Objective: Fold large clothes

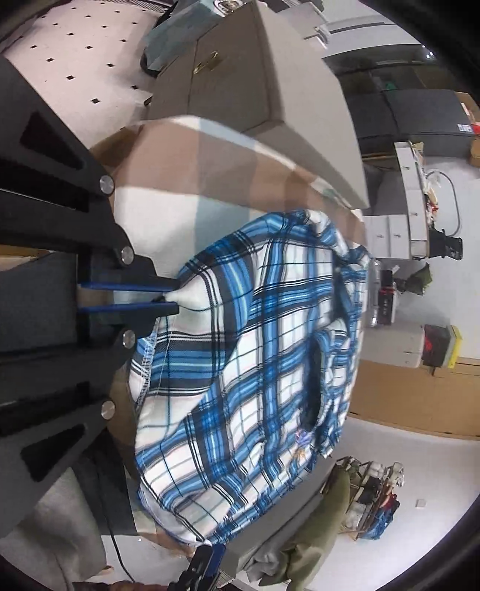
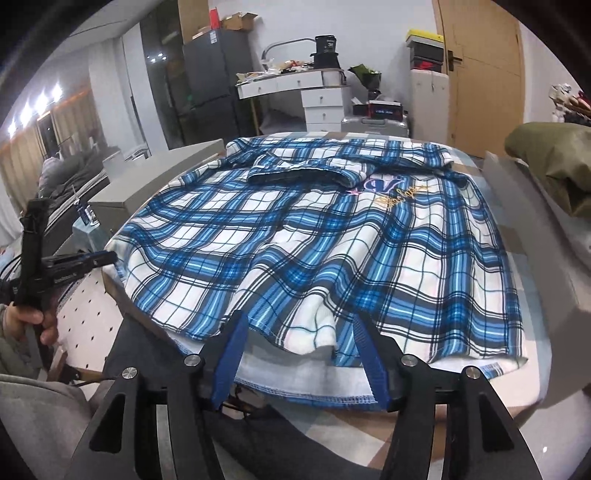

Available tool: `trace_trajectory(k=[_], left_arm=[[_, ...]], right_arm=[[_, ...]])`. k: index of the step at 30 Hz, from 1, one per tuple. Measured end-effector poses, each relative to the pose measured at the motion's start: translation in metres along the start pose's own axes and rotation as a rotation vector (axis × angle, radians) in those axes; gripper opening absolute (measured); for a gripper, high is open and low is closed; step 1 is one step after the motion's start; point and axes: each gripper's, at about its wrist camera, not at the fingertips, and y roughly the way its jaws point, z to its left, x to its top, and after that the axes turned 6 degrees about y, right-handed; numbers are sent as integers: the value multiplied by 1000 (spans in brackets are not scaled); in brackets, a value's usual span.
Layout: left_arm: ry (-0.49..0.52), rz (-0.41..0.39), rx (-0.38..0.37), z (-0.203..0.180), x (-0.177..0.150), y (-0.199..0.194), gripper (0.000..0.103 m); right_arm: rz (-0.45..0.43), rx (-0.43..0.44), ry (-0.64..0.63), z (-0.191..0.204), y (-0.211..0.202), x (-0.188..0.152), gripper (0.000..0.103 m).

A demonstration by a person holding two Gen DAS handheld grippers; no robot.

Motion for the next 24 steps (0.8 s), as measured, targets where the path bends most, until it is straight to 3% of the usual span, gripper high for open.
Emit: trace_trajectory(k=[6,9,11,12,14,16,18,22,24], left_arm=[[-40,32,30,27,-4,-3,1],[-81,55,-18,29,-9,2,2],[-104,68,-55,27,-7,4,22],[-115,74,-66,26,-6,3,49],[-152,53,-91,26,-6,-2,71],[-155,31,-108,26,-3,-7,71],[-147,21,-78,24,0,-10,71],[-124,5,-84,11,8,-14,71],[-86,4,-110,-5,14,-13,71]], right_arm=[[-12,-21,32,-14,-3,3,60],[-31,-58,78,-27,-10,5,66],[-72,-88,147,-44,-20,10,67],[-85,-91,180,-52,-25,12,67],[-106,-96,257,-73,-33,14,67],[-97,-120,350,-100,-39,12,67],[-69,-142,388,-114,-40,10,68],[-39,-63,240,-88,-42,12,67],[-18,31,164,-62,-37,13,67]])
